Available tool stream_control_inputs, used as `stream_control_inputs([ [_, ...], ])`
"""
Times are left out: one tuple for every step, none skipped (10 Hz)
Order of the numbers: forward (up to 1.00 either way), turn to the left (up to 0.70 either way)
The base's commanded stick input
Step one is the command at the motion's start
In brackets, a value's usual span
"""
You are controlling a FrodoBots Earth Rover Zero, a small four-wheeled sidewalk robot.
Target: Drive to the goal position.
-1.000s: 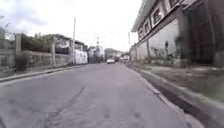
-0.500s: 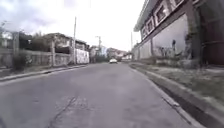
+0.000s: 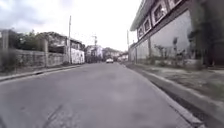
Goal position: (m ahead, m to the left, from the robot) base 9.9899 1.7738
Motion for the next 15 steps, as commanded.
stream_control_inputs([
  [1.00,0.06],
  [1.00,0.06],
  [1.00,0.06],
  [1.00,0.06],
  [1.00,0.06],
  [1.00,0.06],
  [1.00,0.06],
  [1.00,0.06],
  [1.00,0.06],
  [1.00,-0.11],
  [1.00,-0.34],
  [1.00,-0.34],
  [1.00,-0.34],
  [1.00,-0.26],
  [1.00,0.06],
])
